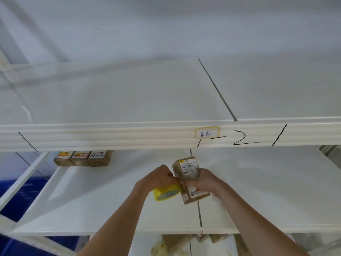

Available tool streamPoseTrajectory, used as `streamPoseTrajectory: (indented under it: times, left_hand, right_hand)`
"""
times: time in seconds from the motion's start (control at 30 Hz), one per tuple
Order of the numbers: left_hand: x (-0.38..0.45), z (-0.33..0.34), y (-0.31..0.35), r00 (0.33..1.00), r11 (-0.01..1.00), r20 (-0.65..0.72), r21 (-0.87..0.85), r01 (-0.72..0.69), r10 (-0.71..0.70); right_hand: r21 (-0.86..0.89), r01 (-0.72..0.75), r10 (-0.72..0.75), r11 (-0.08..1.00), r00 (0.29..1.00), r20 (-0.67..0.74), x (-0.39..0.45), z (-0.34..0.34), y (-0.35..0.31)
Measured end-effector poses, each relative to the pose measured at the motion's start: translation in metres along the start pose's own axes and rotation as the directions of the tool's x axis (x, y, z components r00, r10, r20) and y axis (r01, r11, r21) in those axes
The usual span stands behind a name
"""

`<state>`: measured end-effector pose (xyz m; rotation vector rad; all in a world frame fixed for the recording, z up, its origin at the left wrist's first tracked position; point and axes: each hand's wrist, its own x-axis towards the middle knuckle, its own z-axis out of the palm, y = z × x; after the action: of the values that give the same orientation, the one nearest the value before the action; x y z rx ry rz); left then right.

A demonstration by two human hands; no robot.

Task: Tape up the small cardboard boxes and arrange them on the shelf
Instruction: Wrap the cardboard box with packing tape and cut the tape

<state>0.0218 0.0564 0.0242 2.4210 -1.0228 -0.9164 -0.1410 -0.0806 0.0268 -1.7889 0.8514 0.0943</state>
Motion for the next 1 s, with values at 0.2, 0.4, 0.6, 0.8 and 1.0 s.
streamPoseTrajectory:
  times: [0.2,0.4,0.6,0.8,1.0]
  left_hand:
    - [-0.005,-0.007,0.003,0.999,0.998,0.037,0.062,-0.021,0.019]
    - [-0.009,-0.017,-0.007,0.992,0.996,0.091,-0.024,-0.081,0.083]
    - [-0.008,-0.014,-0.014,0.997,0.998,0.038,0.014,-0.065,0.064]
    - [-0.011,-0.010,-0.024,0.998,0.993,-0.059,0.115,0.028,-0.021]
    - [-0.016,-0.004,-0.034,1.000,0.992,-0.004,-0.125,0.005,-0.005]
  right_hand:
    - [-0.026,-0.044,0.043,0.999,0.998,-0.038,-0.001,0.004,-0.006]
    - [-0.056,-0.056,0.048,0.997,0.990,-0.130,-0.002,0.006,0.000]
    - [-0.093,-0.084,0.066,0.992,0.980,-0.188,-0.011,0.009,-0.010]
    - [-0.026,-0.090,0.082,0.996,0.971,-0.225,-0.016,0.011,-0.013]
    - [0.087,-0.081,0.094,0.993,0.983,-0.156,-0.015,0.002,-0.012]
